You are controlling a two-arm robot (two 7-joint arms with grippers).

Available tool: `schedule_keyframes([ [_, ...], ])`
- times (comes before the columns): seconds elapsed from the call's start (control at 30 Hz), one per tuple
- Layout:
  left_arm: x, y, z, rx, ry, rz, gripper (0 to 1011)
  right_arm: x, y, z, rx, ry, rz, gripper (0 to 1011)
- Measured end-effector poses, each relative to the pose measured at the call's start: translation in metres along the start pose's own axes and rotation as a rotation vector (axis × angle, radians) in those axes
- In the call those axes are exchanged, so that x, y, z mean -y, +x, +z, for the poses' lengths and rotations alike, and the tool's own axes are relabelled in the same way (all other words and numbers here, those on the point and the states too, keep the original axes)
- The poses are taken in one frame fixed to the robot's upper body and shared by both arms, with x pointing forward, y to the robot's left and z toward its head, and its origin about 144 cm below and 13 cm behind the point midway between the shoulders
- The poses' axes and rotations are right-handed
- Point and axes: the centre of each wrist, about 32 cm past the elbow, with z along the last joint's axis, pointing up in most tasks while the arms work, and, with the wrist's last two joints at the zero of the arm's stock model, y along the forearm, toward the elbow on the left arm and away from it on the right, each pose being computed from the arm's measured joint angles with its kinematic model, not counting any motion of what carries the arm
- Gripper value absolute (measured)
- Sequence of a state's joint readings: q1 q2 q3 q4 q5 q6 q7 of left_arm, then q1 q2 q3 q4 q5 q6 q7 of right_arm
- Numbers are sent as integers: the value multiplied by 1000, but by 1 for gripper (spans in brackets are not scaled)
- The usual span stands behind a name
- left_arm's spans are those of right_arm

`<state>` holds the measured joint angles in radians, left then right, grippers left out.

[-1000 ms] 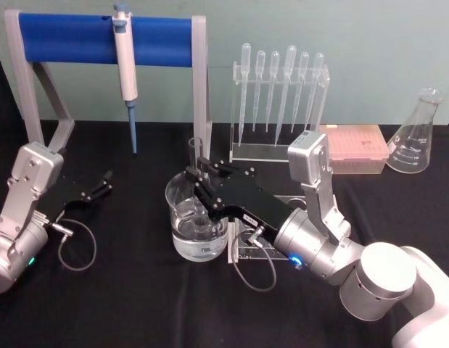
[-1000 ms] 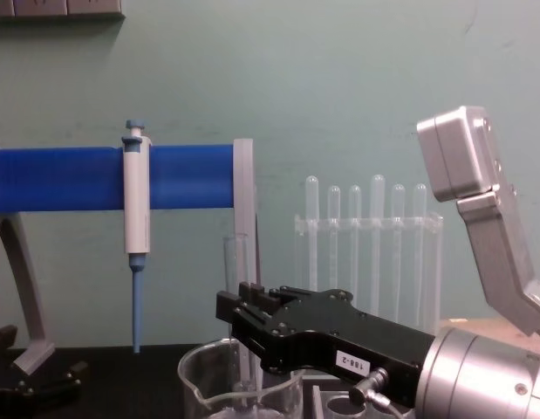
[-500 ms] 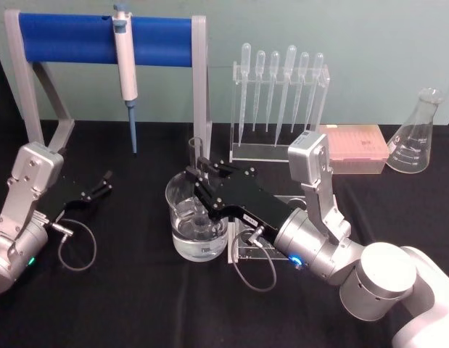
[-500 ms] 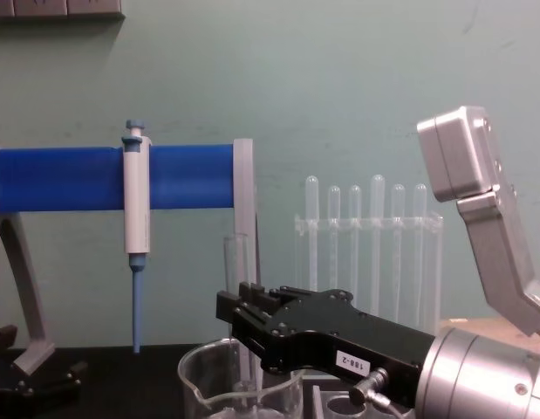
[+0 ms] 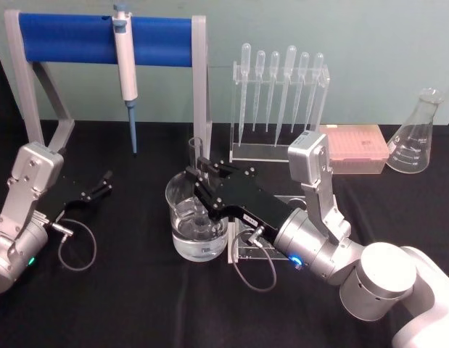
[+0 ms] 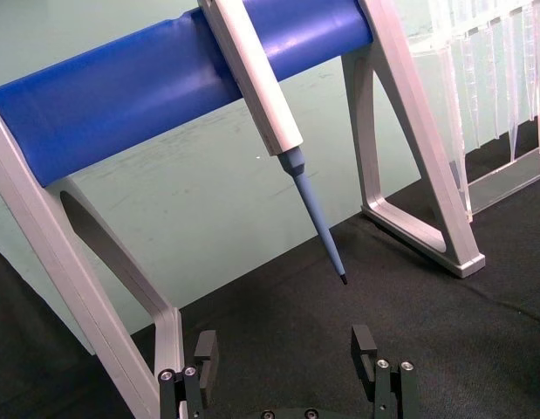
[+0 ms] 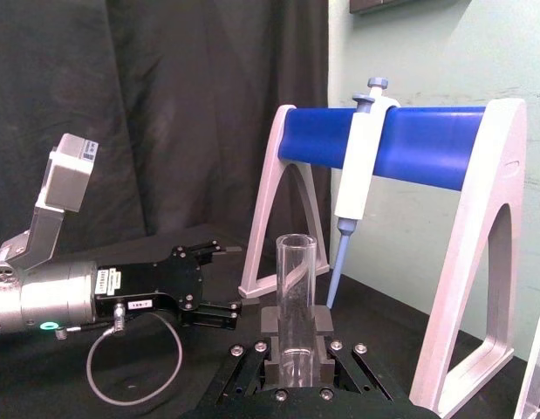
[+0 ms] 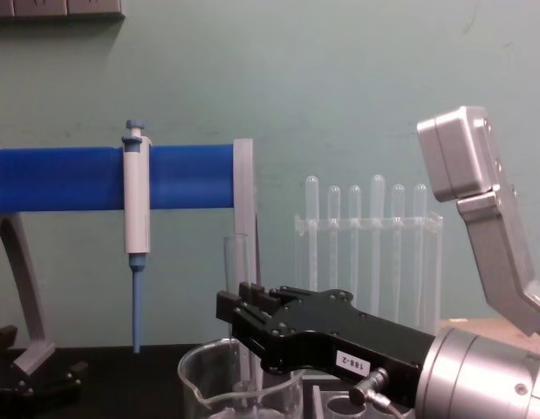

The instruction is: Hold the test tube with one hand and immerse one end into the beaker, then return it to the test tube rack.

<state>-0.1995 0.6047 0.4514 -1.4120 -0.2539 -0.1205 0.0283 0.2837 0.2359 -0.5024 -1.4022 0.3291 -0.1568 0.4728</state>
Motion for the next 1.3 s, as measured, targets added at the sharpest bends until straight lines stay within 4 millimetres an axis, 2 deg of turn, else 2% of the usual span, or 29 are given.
schedule_keyframes([
  [1.3,0,0,0,0,0,0,1000,0,0,0,0,0,0,222],
])
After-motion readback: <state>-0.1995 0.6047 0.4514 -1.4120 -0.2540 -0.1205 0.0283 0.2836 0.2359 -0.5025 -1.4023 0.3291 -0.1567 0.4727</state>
